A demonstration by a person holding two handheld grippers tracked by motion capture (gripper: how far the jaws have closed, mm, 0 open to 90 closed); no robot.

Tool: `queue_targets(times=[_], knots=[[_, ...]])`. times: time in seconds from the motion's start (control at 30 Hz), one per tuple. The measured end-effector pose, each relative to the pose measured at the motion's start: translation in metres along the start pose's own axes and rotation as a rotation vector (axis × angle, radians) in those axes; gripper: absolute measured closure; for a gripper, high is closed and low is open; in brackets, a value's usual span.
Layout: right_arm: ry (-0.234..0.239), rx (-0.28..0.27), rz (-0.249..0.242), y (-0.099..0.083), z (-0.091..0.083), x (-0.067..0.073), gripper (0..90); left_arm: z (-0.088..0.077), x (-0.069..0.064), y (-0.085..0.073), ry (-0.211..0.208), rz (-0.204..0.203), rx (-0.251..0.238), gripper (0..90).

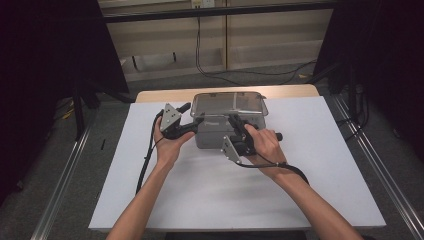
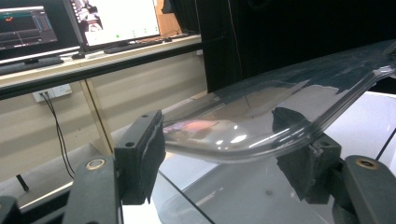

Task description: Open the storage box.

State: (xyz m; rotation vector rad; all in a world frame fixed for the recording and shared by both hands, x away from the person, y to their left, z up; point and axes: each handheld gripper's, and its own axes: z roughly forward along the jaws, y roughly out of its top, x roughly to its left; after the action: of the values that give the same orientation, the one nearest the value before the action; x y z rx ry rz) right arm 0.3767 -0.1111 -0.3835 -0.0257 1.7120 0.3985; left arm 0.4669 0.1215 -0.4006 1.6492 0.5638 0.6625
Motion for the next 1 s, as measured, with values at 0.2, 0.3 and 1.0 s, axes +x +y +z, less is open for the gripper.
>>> queue_targets(times=[0.2, 0.3, 1.0], knots=[[0.002, 0.001, 0.004, 0.000, 0.000, 0.000, 82.1, 0.003, 0.002, -0.001, 0.009, -0.003, -0.008, 38.2], [0.007, 0.001, 0.005, 0.000, 0.000, 0.000, 81.7, 0.006, 0.004, -0.001, 0.001, 0.002, -0.011, 37.9], [0.038, -0.043, 0.251, -0.015, 0.001, -0.013, 60.6, 0.009, 0.004, 0.009, -0.016, 0.066, -0.007, 45.9]])
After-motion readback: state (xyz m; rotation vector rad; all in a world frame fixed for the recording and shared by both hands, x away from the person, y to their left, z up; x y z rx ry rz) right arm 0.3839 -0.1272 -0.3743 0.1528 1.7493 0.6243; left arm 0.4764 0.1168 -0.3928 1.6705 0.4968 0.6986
